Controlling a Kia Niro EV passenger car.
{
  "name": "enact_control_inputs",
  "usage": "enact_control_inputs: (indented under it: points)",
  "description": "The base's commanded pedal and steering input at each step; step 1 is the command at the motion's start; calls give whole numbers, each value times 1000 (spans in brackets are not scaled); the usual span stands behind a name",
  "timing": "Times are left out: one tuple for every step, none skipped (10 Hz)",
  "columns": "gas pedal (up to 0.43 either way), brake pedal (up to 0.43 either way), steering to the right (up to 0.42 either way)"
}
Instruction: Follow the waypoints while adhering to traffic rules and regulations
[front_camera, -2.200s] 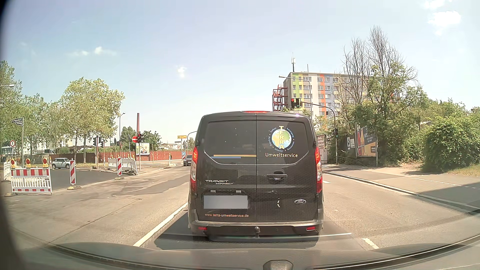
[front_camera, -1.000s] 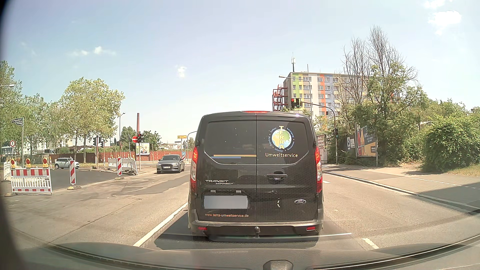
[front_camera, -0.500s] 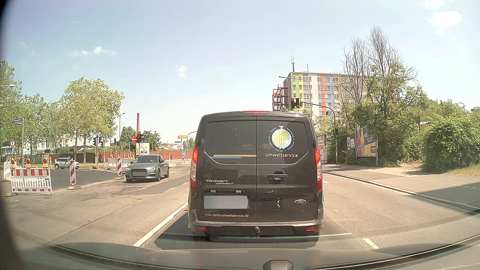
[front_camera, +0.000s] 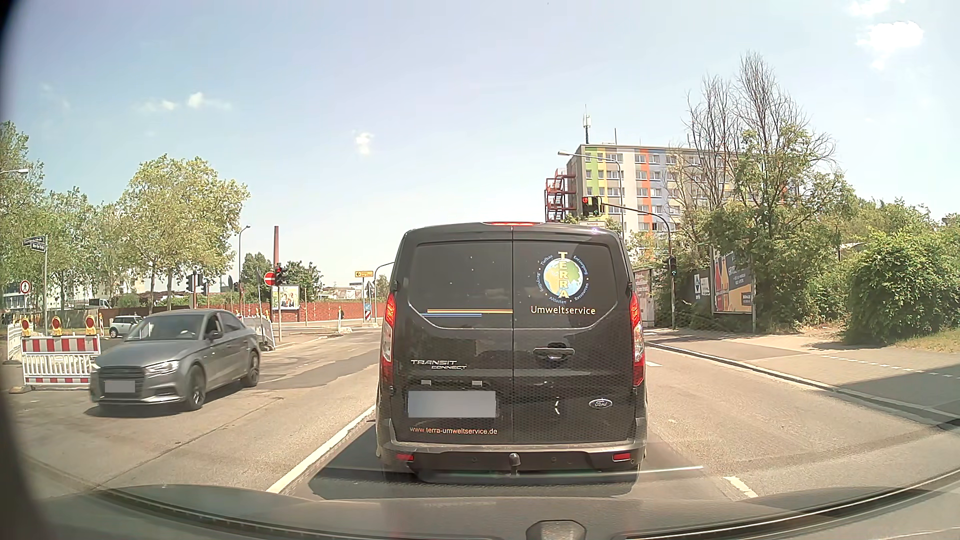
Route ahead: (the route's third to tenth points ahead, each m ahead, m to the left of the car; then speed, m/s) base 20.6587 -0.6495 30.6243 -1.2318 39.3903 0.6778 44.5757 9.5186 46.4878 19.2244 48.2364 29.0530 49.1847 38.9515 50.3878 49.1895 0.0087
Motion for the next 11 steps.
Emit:
enact_control_inputs:
  points:
    - [0, 305, -18]
    - [0, 305, -18]
    - [0, 305, -18]
    - [0, 311, -18]
    - [0, 305, -18]
    - [0, 305, -18]
    - [0, 305, -18]
    - [0, 305, -18]
    - [0, 305, -18]
    - [0, 305, -18]
    - [0, 305, -18]
